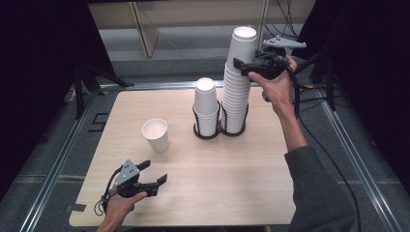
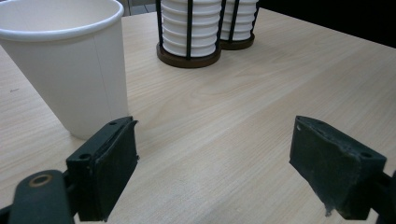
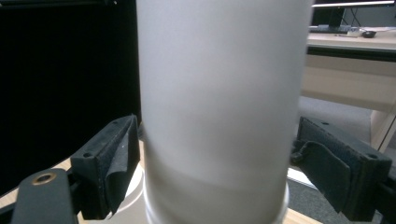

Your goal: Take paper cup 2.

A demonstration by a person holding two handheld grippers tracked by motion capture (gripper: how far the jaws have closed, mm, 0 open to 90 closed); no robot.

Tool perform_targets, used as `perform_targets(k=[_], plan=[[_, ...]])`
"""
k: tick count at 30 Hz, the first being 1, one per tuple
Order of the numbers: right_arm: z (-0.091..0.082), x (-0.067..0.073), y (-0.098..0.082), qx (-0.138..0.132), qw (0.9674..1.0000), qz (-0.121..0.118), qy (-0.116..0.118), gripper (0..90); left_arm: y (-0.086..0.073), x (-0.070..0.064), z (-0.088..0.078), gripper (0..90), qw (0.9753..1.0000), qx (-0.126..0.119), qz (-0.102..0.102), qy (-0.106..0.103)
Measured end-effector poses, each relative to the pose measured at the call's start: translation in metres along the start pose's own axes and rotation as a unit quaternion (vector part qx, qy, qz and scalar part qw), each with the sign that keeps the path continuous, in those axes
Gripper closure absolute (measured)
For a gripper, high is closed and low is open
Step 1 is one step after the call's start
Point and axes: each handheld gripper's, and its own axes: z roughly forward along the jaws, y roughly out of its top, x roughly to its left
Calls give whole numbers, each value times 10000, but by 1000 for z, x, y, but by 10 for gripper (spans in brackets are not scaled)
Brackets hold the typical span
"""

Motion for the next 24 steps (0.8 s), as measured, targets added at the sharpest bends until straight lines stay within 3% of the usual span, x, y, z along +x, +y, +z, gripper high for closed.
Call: perform_targets(k=[1, 2, 8, 10, 14, 18, 24], plan=[[2, 0, 2, 22, 10000, 11, 13, 153, 0, -2, -2, 145, 9999, 122, -55, 82], [5, 0, 3, 12, 10000, -10, 1, 153, 0, 0, 0, 145, 10000, -13, -4, -6], [15, 1, 8, 18, 9999, 157, -2, 142, 0, -2, -3, 145, 9999, 104, -57, 69], [19, 0, 8, 31, 9999, 150, -1, 138, 0, -1, 0, 145, 10000, -38, -31, -13], [23, 0, 8, 23, 9999, 123, -4, 136, 0, -2, -2, 146, 9999, 97, -42, 52], [26, -1, 7, 21, 9997, 255, 48, 145, 1, -2, -1, 145, 10000, 16, 22, 12], [25, -1, 9, 58, 9999, 157, 37, 157, 0, -2, -2, 145, 10000, 78, -33, 35]])
